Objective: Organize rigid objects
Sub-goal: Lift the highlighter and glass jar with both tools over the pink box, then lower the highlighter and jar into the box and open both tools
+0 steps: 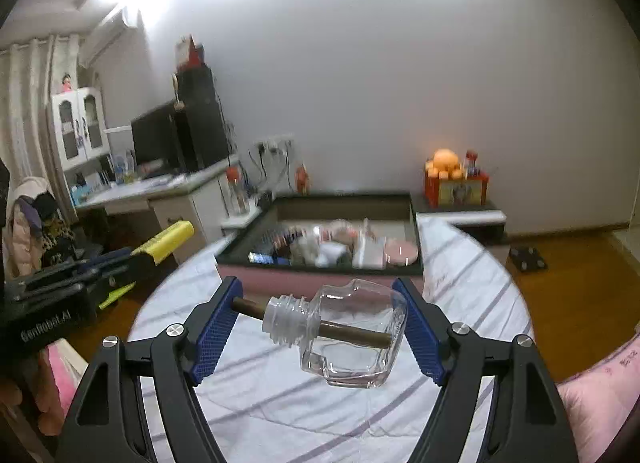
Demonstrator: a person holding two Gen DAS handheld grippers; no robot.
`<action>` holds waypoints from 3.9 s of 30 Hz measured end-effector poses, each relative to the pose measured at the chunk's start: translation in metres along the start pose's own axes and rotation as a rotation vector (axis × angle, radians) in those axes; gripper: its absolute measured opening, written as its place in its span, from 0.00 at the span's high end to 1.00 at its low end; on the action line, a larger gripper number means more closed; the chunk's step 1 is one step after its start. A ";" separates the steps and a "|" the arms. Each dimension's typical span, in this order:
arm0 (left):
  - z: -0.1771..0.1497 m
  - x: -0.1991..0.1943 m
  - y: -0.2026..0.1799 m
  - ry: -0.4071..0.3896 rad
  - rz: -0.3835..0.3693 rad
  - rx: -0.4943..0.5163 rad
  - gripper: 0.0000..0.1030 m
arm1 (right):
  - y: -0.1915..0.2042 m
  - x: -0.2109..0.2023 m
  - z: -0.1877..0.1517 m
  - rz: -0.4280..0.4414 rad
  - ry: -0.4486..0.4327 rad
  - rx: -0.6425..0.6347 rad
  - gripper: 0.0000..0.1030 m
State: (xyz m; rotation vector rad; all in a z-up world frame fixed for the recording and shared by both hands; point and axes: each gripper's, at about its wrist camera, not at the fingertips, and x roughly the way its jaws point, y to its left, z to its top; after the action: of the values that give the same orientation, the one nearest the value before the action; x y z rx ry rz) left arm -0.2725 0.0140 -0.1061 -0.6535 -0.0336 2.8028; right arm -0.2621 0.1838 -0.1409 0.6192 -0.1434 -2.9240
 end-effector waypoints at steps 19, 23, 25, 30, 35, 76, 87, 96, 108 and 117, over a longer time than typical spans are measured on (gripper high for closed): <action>0.039 -0.042 -0.016 -0.209 0.099 0.028 0.74 | 0.019 -0.044 0.042 0.009 -0.205 -0.065 0.24; 0.047 -0.034 -0.014 -0.210 0.107 0.031 0.74 | 0.016 -0.034 0.049 0.014 -0.202 -0.073 0.24; 0.050 -0.034 -0.019 -0.217 0.110 0.034 0.74 | 0.015 -0.028 0.053 0.020 -0.198 -0.075 0.24; 0.063 -0.017 -0.023 -0.217 0.116 0.048 0.74 | 0.010 -0.008 0.060 0.023 -0.192 -0.080 0.24; 0.074 0.014 -0.015 -0.193 0.120 0.044 0.74 | 0.003 0.023 0.068 0.024 -0.167 -0.082 0.24; -0.095 0.088 -0.016 0.421 0.124 0.042 0.49 | -0.024 0.104 0.033 0.101 0.033 -0.039 0.24; -0.117 0.082 -0.027 0.443 0.113 0.070 0.74 | -0.022 0.090 0.031 0.109 0.029 -0.044 0.24; -0.048 0.097 -0.021 0.304 0.118 0.079 0.74 | -0.032 0.100 0.039 0.071 0.024 -0.047 0.24; 0.040 0.208 0.000 0.255 0.078 0.058 0.74 | -0.047 0.176 0.048 0.005 0.118 -0.085 0.24; 0.029 0.262 0.013 0.326 0.045 0.044 0.74 | -0.043 0.216 0.030 0.005 0.206 -0.115 0.24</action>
State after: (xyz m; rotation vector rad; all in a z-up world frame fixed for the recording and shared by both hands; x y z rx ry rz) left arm -0.5143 0.0703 -0.1942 -1.1025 0.1056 2.6927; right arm -0.4749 0.1922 -0.2043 0.8917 0.0464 -2.8166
